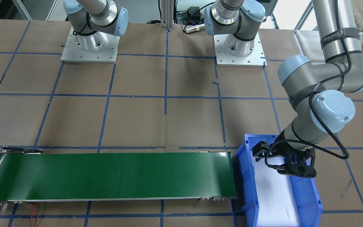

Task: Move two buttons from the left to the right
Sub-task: 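Carry the yellow button to the far bin while left lowers into near bin, then lower the yellow-capped button onto the foam and open the right gripper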

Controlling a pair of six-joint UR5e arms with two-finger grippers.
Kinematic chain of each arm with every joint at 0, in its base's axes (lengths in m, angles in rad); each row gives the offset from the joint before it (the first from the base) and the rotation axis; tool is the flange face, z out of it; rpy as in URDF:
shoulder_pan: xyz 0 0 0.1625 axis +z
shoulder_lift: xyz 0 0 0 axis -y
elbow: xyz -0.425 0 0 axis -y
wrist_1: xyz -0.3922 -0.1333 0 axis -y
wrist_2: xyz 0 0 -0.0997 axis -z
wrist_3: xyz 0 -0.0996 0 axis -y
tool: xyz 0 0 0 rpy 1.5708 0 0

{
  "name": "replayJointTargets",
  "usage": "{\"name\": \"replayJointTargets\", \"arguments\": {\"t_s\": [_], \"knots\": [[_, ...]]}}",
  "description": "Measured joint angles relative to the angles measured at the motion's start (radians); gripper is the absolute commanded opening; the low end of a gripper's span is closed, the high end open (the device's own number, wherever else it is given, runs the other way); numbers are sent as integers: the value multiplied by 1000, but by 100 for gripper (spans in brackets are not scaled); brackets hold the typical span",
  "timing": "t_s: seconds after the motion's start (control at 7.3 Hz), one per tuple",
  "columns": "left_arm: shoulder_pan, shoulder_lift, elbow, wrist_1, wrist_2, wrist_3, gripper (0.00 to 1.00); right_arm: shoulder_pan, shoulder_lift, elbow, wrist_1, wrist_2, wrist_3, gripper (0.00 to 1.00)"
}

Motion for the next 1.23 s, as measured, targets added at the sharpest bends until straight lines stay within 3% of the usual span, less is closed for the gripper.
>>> {"name": "replayJointTargets", "arguments": {"t_s": [0.68,1.23], "knots": [[16,68,-104,34,3,4,100,-262,3,-73,66,-1,-216,8],[18,58,-130,112,-2,23,100,-274,159,-200,29,8,-235,8]]}}
